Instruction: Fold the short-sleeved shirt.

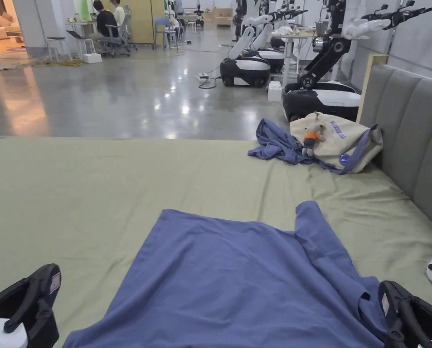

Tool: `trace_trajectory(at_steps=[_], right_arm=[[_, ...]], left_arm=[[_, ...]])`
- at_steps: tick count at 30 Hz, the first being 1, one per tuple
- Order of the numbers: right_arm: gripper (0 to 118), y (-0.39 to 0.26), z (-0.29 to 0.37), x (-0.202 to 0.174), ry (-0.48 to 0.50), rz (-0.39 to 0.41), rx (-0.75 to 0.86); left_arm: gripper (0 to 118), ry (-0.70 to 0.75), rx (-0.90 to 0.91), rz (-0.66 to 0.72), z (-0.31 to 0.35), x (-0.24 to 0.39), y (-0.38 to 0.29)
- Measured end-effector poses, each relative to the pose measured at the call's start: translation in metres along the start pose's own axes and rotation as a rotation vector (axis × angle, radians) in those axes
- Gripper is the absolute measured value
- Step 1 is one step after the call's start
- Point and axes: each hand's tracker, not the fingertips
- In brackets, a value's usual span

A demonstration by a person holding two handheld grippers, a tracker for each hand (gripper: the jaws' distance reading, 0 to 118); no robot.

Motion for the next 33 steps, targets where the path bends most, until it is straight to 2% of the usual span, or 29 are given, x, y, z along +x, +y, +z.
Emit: trace_trajectory(at_steps=[3,4,5,6,7,9,11,14,17,19,22,30,32,33], right_arm=[[3,-0.005,-0.004,-0.001,0.025,0.024,-0.022],[3,-0.006,-0.007,0.001,0.038,0.021,-0.037],[3,-0.007,-0.009,0.002,0.041,0.016,-0.046],[3,-0.008,-0.01,0.005,0.047,0.007,-0.055],[3,-0.008,-0.01,0.006,0.051,0.002,-0.062],[3,-0.008,-0.013,0.008,0.048,0.009,-0.079],[3,-0.007,-0.016,0.01,0.048,0.024,-0.099],[3,-0.007,-0.024,0.015,0.035,0.047,-0.125],[3,-0.007,-0.032,0.021,0.021,0.054,-0.161],[3,-0.009,-0.037,0.025,0.012,0.049,-0.18],[3,-0.01,-0.042,0.029,0.006,0.048,-0.203],[3,-0.016,-0.048,0.029,0.005,0.075,-0.248],[3,-0.019,-0.047,0.028,0.003,0.085,-0.253],[3,-0.02,-0.047,0.029,0.001,0.089,-0.257]], left_arm=[[2,-0.131,-0.047,-0.045,-0.054,-0.005,0.013],[18,-0.201,-0.074,-0.03,-0.083,-0.009,0.017],[55,-0.234,-0.11,-0.024,-0.113,-0.013,0.023],[104,-0.232,-0.122,-0.027,-0.147,-0.014,0.03],[107,-0.22,-0.181,-0.046,-0.187,-0.015,0.034],[107,-0.229,-0.222,-0.06,-0.257,-0.02,0.036],[107,-0.223,-0.335,-0.096,-0.327,-0.013,0.034],[107,-0.239,-0.523,-0.034,-0.432,-0.017,0.015],[107,-0.204,-0.654,-0.061,-0.501,-0.014,-0.009],[107,-0.202,-0.746,-0.067,-0.53,-0.008,-0.026],[107,-0.22,-0.865,0.004,-0.548,0.0,-0.046],[105,-0.236,-0.916,-0.032,-0.583,0.006,-0.077],[95,-0.234,-0.934,-0.042,-0.584,0.009,-0.079],[87,-0.214,-0.932,-0.099,-0.583,0.013,-0.08]])
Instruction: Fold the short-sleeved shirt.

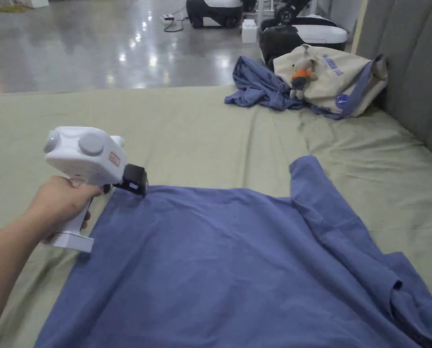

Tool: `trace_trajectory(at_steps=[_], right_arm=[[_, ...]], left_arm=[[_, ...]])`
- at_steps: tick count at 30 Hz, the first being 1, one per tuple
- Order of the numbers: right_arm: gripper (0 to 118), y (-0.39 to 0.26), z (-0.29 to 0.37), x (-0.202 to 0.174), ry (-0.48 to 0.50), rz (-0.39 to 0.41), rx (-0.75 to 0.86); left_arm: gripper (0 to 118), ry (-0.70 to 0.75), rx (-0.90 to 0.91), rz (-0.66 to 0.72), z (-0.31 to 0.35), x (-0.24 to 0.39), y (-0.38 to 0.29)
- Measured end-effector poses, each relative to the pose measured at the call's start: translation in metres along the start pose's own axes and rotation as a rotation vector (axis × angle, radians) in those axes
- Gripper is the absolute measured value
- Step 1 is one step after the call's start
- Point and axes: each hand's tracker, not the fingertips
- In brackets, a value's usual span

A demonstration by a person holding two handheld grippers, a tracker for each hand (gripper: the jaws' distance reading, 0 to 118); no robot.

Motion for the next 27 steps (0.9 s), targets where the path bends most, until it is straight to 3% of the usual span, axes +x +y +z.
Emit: trace_trajectory(at_steps=[2,3,4,5,7,12,13,14,15,18,20,22,24,27], right_arm=[[3,-0.001,-0.001,0.002,0.003,-0.006,-0.011],[3,-0.002,-0.001,0.003,0.0,-0.007,-0.015],[3,-0.003,-0.001,0.004,-0.007,-0.006,-0.015],[3,-0.003,0.0,0.006,-0.008,-0.006,-0.016],[3,-0.002,0.0,0.008,-0.012,-0.006,-0.017],[5,0.009,-0.009,0.017,-0.027,0.005,-0.02],[26,0.013,-0.014,0.02,-0.026,0.01,-0.017],[65,0.023,-0.025,0.022,-0.016,0.029,-0.024],[115,0.032,-0.04,0.024,0.004,0.049,-0.04],[118,0.066,-0.094,0.032,0.039,0.099,-0.023],[118,0.087,-0.142,0.034,0.093,0.105,-0.093],[118,0.103,-0.197,0.033,0.104,0.14,-0.221],[118,0.105,-0.249,0.03,0.177,0.174,-0.361],[116,0.092,-0.315,0.033,0.265,0.117,-0.557]], left_arm=[[72,0.031,0.003,-0.086,0.019,0.033,-0.012],[48,0.022,0.006,-0.094,0.022,0.037,-0.012],[16,0.008,0.009,-0.1,0.025,0.041,-0.013],[4,-0.008,0.011,-0.137,0.031,0.051,-0.015],[4,0.077,0.044,-0.216,0.039,0.067,-0.021],[4,0.034,0.09,-0.139,0.049,0.052,-0.019],[4,0.01,0.097,-0.104,0.062,0.055,-0.025],[4,-0.001,0.106,-0.094,0.069,0.054,-0.027],[4,0.002,0.101,-0.099,0.073,0.053,-0.028],[4,-0.01,0.113,-0.094,0.087,0.055,-0.032],[4,-0.017,0.115,-0.086,0.092,0.056,-0.035],[4,-0.02,0.117,-0.082,0.092,0.05,-0.031],[4,-0.023,0.117,-0.076,0.094,0.05,-0.032],[4,-0.021,0.107,-0.076,0.095,0.048,-0.032]])
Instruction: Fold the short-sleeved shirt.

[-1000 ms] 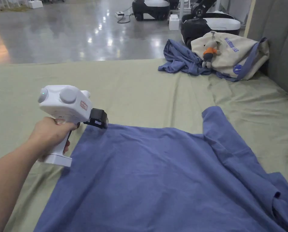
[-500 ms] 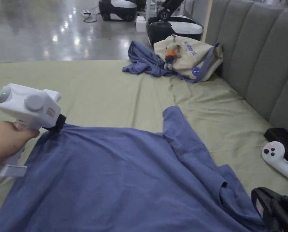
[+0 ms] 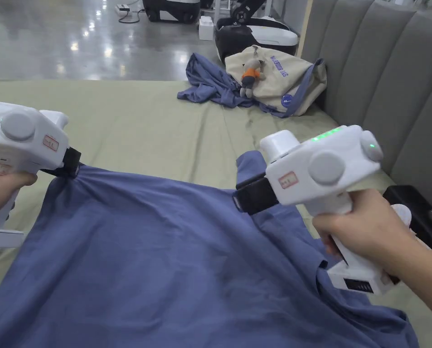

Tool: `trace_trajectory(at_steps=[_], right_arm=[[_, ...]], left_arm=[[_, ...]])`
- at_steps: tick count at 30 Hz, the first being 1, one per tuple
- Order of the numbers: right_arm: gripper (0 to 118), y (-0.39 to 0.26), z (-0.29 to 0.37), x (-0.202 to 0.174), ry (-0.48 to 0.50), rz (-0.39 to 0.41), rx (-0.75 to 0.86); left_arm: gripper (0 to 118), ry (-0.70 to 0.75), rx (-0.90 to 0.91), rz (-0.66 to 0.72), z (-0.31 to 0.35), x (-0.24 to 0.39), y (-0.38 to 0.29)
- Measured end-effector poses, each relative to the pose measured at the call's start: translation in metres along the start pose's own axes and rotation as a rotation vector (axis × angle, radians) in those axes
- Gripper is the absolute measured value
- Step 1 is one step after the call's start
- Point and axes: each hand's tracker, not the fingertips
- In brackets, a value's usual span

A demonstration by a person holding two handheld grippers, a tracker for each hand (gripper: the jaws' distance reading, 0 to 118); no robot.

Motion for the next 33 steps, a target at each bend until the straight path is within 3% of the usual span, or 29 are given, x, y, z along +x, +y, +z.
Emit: trace_trajectory(at_steps=[2,4,10,14,16,18,20,22,24,25,30,33], right_arm=[[110,0.003,-0.027,0.009,0.0,-0.037,-0.116],[108,0.001,-0.04,0.012,-0.012,-0.023,-0.174],[108,0.0,-0.063,0.016,-0.012,-0.032,-0.202],[103,-0.001,-0.062,0.026,0.033,-0.098,-0.195],[82,-0.004,-0.056,0.03,0.017,-0.109,-0.184],[51,-0.009,-0.053,0.035,-0.007,-0.135,-0.175],[36,-0.014,-0.056,0.034,-0.008,-0.129,-0.176],[21,-0.015,-0.057,0.022,-0.054,-0.03,-0.165],[9,-0.014,-0.057,0.012,-0.064,0.011,-0.153],[7,-0.014,-0.057,0.011,-0.07,0.022,-0.131],[5,-0.011,-0.038,0.035,0.025,-0.09,-0.096],[5,-0.005,-0.005,0.063,0.064,-0.215,0.001]], left_arm=[[4,-0.002,-0.001,0.002,0.001,-0.002,0.001],[4,-0.003,-0.004,0.003,0.002,-0.002,0.0],[4,0.002,-0.013,0.002,-0.001,-0.007,0.001],[4,0.004,-0.018,0.005,-0.002,-0.009,0.001],[4,0.004,-0.018,0.006,-0.003,-0.009,0.002],[4,0.004,-0.019,0.015,-0.005,-0.01,0.003],[4,0.004,-0.021,0.025,-0.006,-0.009,0.005],[4,0.006,-0.018,0.028,-0.008,-0.009,0.005],[4,0.005,-0.021,0.04,-0.009,-0.01,0.006],[4,0.005,-0.024,0.043,-0.009,-0.01,0.006],[4,-0.022,0.005,0.086,0.003,-0.019,0.007],[4,-0.05,0.029,0.107,0.022,-0.022,0.014]])
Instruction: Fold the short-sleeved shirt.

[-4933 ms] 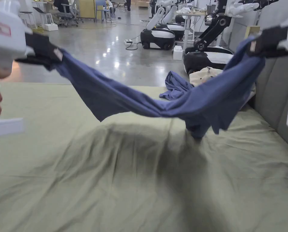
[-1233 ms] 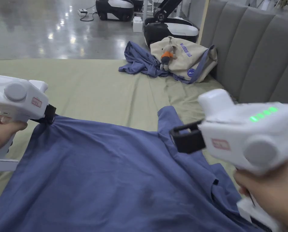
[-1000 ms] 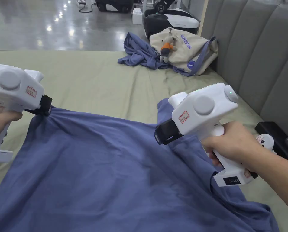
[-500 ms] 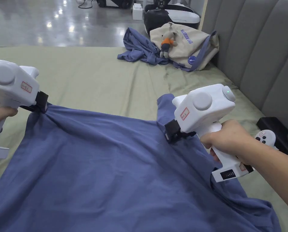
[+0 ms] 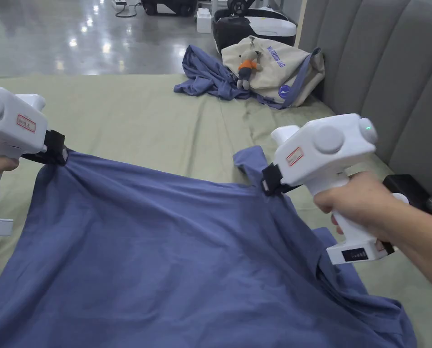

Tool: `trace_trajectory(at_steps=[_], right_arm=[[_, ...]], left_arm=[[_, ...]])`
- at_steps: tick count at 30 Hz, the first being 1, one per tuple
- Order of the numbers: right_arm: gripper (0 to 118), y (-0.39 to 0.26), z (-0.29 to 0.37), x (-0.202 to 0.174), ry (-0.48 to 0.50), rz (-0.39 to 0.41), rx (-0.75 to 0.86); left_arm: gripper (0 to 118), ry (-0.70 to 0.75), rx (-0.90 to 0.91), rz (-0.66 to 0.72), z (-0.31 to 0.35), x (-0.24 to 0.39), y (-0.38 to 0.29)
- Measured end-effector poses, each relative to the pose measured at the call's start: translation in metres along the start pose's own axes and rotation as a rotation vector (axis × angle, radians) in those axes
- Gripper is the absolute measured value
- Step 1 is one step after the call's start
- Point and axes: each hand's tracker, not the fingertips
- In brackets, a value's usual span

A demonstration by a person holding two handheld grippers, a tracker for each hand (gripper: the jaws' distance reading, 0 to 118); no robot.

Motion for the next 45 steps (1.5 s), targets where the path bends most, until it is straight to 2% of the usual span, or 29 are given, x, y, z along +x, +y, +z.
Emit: trace_trajectory(at_steps=[1,3,6,8,9,11,16,20,23,27,30,35,40,45], right_arm=[[5,0.004,0.013,0.008,0.026,-0.028,0.027],[5,0.01,0.051,0.016,0.018,-0.071,0.097],[5,0.016,0.102,0.028,0.01,-0.08,0.181],[5,0.016,0.129,0.036,0.058,-0.119,0.198],[5,0.012,0.143,0.036,0.022,-0.112,0.233],[5,0.003,0.168,0.033,0.042,-0.065,0.262],[5,-0.013,0.21,0.032,0.095,-0.119,0.331],[5,0.008,0.243,0.038,0.137,-0.149,0.416],[5,0.035,0.282,0.032,0.147,-0.163,0.472],[5,0.083,0.347,0.019,0.131,-0.141,0.543],[5,0.123,0.396,0.006,0.052,-0.094,0.609],[5,0.187,0.458,-0.015,-0.018,-0.055,0.702],[5,0.242,0.471,-0.028,-0.048,-0.037,0.729],[5,0.299,0.437,-0.027,-0.067,-0.061,0.743]], left_arm=[[4,-0.007,0.006,0.001,0.008,0.0,0.002],[4,-0.011,0.036,-0.006,0.029,0.001,0.007],[4,-0.038,0.089,0.01,0.067,-0.004,0.012],[4,-0.068,0.126,0.032,0.093,-0.006,0.012],[4,-0.074,0.151,0.033,0.108,-0.007,0.01],[4,-0.103,0.193,0.041,0.137,-0.007,0.002],[4,-0.152,0.268,0.052,0.198,-0.008,-0.009],[4,-0.177,0.358,0.058,0.252,-0.005,0.009],[4,-0.183,0.433,0.071,0.291,-0.007,0.039],[4,-0.153,0.51,0.053,0.357,0.002,0.085],[4,-0.124,0.58,0.031,0.405,0.013,0.116],[4,-0.105,0.673,0.059,0.457,0.018,0.165],[4,-0.071,0.694,0.071,0.473,0.02,0.196],[4,-0.008,0.661,0.11,0.444,0.001,0.229]])
